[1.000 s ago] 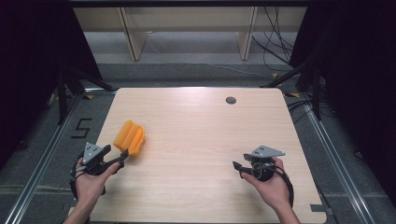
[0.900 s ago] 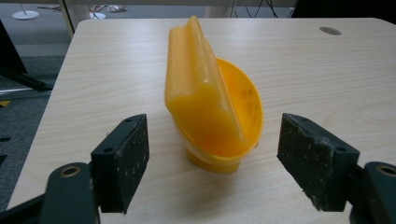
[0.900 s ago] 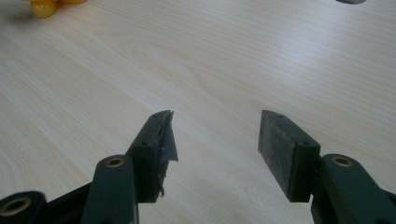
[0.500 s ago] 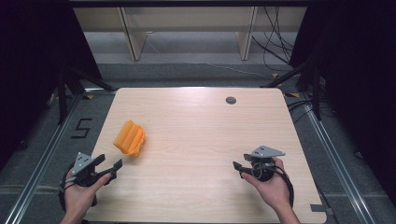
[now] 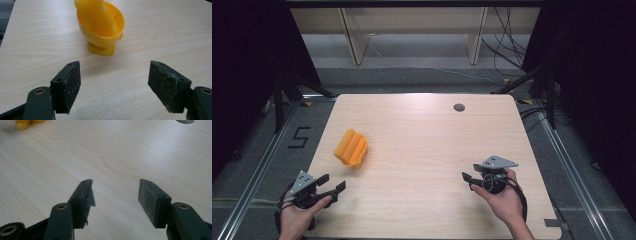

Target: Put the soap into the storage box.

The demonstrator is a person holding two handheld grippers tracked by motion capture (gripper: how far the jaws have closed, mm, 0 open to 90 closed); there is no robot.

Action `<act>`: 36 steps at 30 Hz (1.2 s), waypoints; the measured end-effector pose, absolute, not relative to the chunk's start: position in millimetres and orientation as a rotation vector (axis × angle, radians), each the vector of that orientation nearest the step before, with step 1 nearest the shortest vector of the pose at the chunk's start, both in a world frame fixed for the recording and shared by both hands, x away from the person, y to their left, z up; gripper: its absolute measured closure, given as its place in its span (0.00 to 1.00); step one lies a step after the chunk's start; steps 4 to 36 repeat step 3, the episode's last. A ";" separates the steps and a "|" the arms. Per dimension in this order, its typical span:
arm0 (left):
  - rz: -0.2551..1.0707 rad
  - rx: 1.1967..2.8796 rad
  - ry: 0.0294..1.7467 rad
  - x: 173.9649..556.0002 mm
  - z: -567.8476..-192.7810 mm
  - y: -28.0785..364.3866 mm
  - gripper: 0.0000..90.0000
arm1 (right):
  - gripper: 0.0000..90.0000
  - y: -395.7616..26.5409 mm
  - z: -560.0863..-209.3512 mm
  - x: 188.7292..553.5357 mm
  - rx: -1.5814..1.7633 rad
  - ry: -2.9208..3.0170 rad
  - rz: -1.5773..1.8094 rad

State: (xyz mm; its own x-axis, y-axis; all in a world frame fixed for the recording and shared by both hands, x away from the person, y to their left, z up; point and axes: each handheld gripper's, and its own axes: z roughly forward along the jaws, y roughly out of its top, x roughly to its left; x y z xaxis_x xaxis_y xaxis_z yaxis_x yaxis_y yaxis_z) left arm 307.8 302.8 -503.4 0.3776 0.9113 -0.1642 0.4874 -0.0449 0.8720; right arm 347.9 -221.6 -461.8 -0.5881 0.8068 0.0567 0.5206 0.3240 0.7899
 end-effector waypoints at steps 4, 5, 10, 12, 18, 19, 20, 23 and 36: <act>0.553 1.673 1.267 308.3 -503.8 303.8 0.28 | 0.50 -222.1 -461.4 348.2 1.183 2.248 1.142; 0.553 1.673 1.267 308.3 -503.8 303.8 0.28 | 0.50 -222.1 -461.4 348.2 1.183 2.248 1.142; 0.553 1.673 1.267 308.3 -503.8 303.8 0.28 | 0.50 -222.1 -461.4 348.2 1.183 2.248 1.142; 0.553 1.673 1.267 308.3 -503.8 303.8 0.28 | 0.50 -222.1 -461.4 348.2 1.183 2.248 1.142; 0.553 1.673 1.267 308.3 -503.8 303.8 0.28 | 0.50 -222.1 -461.4 348.2 1.183 2.248 1.142; 0.553 1.673 1.267 308.3 -503.8 303.8 0.28 | 0.50 -222.1 -461.4 348.2 1.183 2.248 1.142; 0.553 1.673 1.267 308.3 -503.8 303.8 0.28 | 0.50 -222.1 -461.4 348.2 1.183 2.248 1.142; 0.553 1.673 1.267 308.3 -503.8 303.8 0.28 | 0.50 -222.1 -461.4 348.2 1.183 2.248 1.142; 0.553 1.673 1.267 308.3 -503.8 303.8 0.28 | 0.50 -222.1 -461.4 348.2 1.183 2.248 1.142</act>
